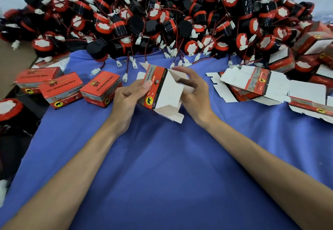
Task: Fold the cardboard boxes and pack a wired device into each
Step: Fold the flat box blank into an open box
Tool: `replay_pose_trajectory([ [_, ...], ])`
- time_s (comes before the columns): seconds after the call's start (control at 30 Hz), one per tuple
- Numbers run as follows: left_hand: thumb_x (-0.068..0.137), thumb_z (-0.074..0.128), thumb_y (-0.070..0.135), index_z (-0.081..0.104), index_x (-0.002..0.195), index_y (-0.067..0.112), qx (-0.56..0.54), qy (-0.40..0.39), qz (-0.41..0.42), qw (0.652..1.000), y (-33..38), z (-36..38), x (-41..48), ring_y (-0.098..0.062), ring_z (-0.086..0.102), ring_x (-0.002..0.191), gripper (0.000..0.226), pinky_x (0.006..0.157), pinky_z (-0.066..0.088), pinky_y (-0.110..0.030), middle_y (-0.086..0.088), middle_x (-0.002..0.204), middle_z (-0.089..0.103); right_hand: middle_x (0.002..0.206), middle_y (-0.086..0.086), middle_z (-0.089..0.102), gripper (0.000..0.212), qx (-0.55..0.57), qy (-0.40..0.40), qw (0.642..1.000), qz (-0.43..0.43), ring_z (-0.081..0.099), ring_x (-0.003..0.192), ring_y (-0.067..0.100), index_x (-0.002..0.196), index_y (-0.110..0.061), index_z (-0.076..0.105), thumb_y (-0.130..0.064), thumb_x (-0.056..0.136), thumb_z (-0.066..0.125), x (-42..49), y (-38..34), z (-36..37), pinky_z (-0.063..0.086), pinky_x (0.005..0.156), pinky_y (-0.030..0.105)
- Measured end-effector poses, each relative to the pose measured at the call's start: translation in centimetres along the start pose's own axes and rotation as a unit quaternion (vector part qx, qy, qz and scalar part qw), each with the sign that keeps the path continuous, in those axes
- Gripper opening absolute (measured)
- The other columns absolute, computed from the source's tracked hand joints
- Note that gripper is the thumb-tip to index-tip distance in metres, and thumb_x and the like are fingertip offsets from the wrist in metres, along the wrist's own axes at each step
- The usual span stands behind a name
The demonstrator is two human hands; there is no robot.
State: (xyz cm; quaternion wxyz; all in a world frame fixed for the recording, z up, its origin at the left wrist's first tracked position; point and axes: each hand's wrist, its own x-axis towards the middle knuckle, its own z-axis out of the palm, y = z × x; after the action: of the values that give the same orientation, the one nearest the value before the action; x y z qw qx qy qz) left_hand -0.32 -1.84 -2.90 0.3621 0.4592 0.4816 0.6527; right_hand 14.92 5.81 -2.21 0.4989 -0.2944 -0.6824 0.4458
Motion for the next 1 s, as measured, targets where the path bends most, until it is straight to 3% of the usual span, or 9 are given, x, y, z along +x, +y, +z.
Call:
replay_pose_trajectory([
  [0.23,0.09,0.062,0.014,0.075,0.06,0.016,-0.007,0.081,0.009,0.997,-0.2,0.0,0.2,-0.008,0.065,0.08,0.033,0.062,0.051,-0.018,0.005,0.096,0.07,0.107,-0.004,0.071,0.051,-0.041,-0.068,0.996,0.035,0.065,0.099,0.018,0.117,-0.022,0.067,0.01,0.083,0.047,-0.1,0.7,0.3,0.054,0.083,0.034],
  [0.3,0.091,0.063,0.014,0.073,0.063,0.009,0.01,0.117,0.019,0.993,-0.1,0.1,0.2,-0.008,0.063,0.08,0.031,0.07,0.049,-0.022,0.004,0.093,0.069,0.106,0.0,0.071,0.047,-0.029,-0.089,0.994,0.051,0.065,0.101,0.024,0.114,-0.019,0.069,0.011,0.085,0.046,0.1,1.0,0.2,0.054,0.084,0.04],
  [0.37,0.089,0.066,0.027,0.064,0.072,-0.003,0.101,0.142,0.076,0.982,0.1,0.0,0.0,-0.008,0.06,0.09,0.034,0.082,0.045,-0.025,0.001,0.101,0.064,0.099,0.005,0.072,0.044,-0.011,-0.066,0.995,0.078,0.064,0.091,0.022,0.101,-0.022,0.07,0.012,0.086,0.046,0.2,1.1,0.2,0.055,0.076,0.043],
  [0.43,0.082,0.066,0.041,0.059,0.091,0.005,0.23,0.131,0.159,0.951,0.1,0.1,-0.4,-0.011,0.052,0.113,0.037,0.093,0.043,-0.029,-0.002,0.12,0.052,0.089,0.005,0.071,0.043,0.027,-0.029,0.992,0.122,0.063,0.085,0.019,0.09,-0.022,0.067,0.014,0.086,0.045,0.4,1.2,-0.1,0.056,0.058,0.034],
  [0.57,0.068,0.074,0.057,0.038,0.136,0.012,0.382,0.048,0.26,0.886,0.3,0.7,-0.6,-0.03,0.023,0.142,0.088,0.117,0.024,-0.043,-0.015,0.147,0.025,0.084,-0.008,0.07,0.047,0.101,-0.01,0.981,0.165,0.065,0.087,0.022,0.093,-0.024,0.065,0.017,0.086,0.042,0.8,0.8,-0.6,0.055,0.055,0.027],
  [0.67,0.068,0.074,0.057,0.029,0.144,0.011,0.4,0.012,0.243,0.884,0.1,1.0,-0.4,-0.023,0.018,0.144,0.099,0.118,0.017,-0.03,-0.015,0.153,0.022,0.102,-0.004,0.07,0.068,0.1,-0.063,0.984,0.132,0.064,0.104,0.023,0.114,-0.034,0.059,0.021,0.084,0.036,0.3,0.1,0.1,0.058,0.075,0.035],
  [0.77,0.07,0.073,0.055,0.036,0.142,0.004,0.385,0.002,0.254,0.888,0.0,0.7,-0.6,-0.019,0.029,0.139,0.096,0.116,0.023,-0.027,-0.013,0.147,0.034,0.117,0.002,0.064,0.081,0.131,-0.104,0.977,0.129,0.058,0.119,0.03,0.127,-0.043,0.043,0.024,0.084,0.03,-0.5,-0.2,0.9,0.049,0.097,0.049],
  [0.9,0.064,0.061,0.08,0.042,0.138,0.001,0.437,-0.062,0.301,0.845,0.5,0.0,-0.3,-0.03,0.034,0.135,0.109,0.115,0.023,-0.038,-0.015,0.143,0.036,0.106,-0.007,0.067,0.084,0.208,-0.121,0.949,0.204,0.065,0.099,0.019,0.141,-0.041,0.036,0.022,0.085,0.029,-0.4,-0.3,0.8,0.059,0.074,0.039],
  [1.0,0.064,0.07,0.07,0.052,0.129,0.001,0.438,-0.068,0.312,0.84,0.4,0.0,-0.5,-0.023,0.042,0.126,0.097,0.111,0.028,-0.034,-0.011,0.134,0.046,0.103,-0.009,0.067,0.084,0.231,-0.126,0.936,0.235,0.065,0.089,0.011,0.142,-0.037,0.039,0.023,0.083,0.024,-0.3,-0.2,0.5,0.057,0.064,0.03],
])
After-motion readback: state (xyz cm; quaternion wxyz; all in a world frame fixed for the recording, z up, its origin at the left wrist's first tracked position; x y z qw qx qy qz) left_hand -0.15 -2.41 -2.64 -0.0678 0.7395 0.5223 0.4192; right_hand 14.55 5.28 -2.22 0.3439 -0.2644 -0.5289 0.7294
